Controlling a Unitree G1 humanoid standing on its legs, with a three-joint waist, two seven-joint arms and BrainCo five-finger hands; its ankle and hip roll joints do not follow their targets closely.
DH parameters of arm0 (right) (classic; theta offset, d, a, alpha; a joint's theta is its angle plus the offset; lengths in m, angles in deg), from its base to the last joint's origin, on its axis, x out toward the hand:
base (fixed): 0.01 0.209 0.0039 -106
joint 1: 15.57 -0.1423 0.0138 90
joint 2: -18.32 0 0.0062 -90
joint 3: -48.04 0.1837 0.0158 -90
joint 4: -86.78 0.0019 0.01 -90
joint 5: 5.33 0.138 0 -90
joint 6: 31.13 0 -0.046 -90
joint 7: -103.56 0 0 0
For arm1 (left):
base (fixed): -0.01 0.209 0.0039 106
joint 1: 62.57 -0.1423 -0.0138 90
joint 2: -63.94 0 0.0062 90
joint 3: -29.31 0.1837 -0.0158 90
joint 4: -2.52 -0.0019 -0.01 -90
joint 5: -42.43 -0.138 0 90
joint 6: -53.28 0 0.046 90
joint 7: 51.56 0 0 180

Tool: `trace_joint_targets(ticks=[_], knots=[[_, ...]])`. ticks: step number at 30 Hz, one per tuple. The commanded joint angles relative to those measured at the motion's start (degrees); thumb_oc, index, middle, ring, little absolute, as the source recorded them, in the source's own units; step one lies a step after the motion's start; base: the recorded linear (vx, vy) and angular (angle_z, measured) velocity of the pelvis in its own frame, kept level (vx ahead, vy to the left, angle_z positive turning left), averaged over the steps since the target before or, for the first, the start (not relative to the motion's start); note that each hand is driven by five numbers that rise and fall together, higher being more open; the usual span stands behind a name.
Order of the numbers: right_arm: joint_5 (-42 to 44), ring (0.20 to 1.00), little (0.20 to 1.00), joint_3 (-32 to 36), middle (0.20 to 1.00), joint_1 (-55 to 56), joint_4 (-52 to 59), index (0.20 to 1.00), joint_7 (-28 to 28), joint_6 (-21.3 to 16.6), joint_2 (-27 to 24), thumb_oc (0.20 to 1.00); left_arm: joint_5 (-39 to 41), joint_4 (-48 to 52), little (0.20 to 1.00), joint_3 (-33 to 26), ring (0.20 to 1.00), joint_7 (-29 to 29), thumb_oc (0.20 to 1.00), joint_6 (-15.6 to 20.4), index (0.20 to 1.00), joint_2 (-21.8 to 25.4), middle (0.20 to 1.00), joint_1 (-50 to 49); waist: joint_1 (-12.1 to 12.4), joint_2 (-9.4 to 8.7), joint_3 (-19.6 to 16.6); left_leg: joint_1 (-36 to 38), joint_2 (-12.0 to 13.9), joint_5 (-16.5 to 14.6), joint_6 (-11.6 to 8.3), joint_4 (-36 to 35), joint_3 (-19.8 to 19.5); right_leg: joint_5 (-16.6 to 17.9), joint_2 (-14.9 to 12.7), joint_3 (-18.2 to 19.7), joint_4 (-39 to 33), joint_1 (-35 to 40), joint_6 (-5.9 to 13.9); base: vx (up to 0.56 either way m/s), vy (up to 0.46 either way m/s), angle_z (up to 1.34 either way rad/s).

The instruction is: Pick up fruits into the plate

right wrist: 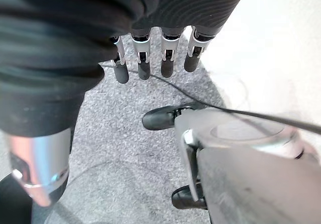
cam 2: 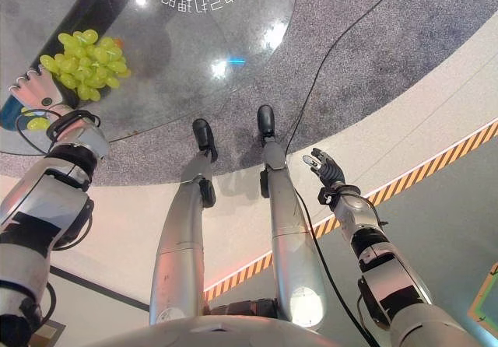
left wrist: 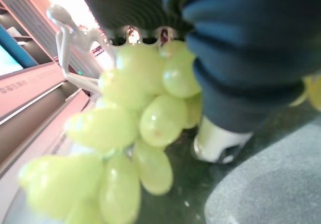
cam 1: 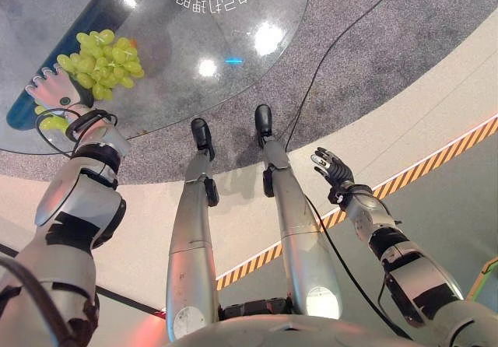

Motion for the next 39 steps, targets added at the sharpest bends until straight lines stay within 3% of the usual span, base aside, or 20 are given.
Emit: trace_joint_targets(ticks=[1,15,27,39], knots=[[1.99,1.0,1.0,-0.86,1.0,4.32,2.93,1.0,0.7,-0.81,0.04,1.0,0.67,-2.01,0.2,-3.99,0.2,0.06,0.2,0.95,0.2,0.83,0.2,-1.33,0.67,-0.86,-1.04,2.6,-3.99,-3.79,0.63,-0.05,-5.38,-3.06,5.16,-0.62,5.62,0.15,1.18,0.0,0.0,0.0],[0.58,1.0,1.0,-0.2,1.0,6.46,2.74,1.0,0.55,-1.02,0.35,1.0,0.48,1.75,0.2,-4.11,0.2,-0.86,0.2,4.44,0.2,1.01,0.2,-1.89,1.25,0.32,-1.04,8.84,-4.76,-3.6,1.32,-2.28,-5.25,-3.81,5.04,-1.16,5.22,5.45,1.12,0.0,-0.002,0.0],[-1.02,1.0,1.0,2.88,1.0,9.29,1.05,1.0,1.15,-0.43,-0.3,1.0,3.04,4.74,0.2,-7.29,0.2,-0.45,0.2,10.64,0.2,1.28,0.2,-8.19,2.18,3.47,-1.04,22.45,-4.4,-3.93,1.75,-6.85,-4.45,-5.73,2.31,-1.73,2.95,17.17,1.37,0.02,0.02,-0.02],[-1.87,1.0,1.0,5.3,1.0,12.46,6.01,1.0,3.0,-0.83,-1.18,1.0,-0.45,15.35,0.2,-9.72,0.2,1.69,0.2,13.13,0.2,2.73,0.2,-15.63,2.31,5.57,-1.04,34.61,-3.88,-3.82,1.08,-11.31,-3.99,-6.43,-0.1,-2.87,-1.02,29.4,1.31,0.05,0.006,0.03]])
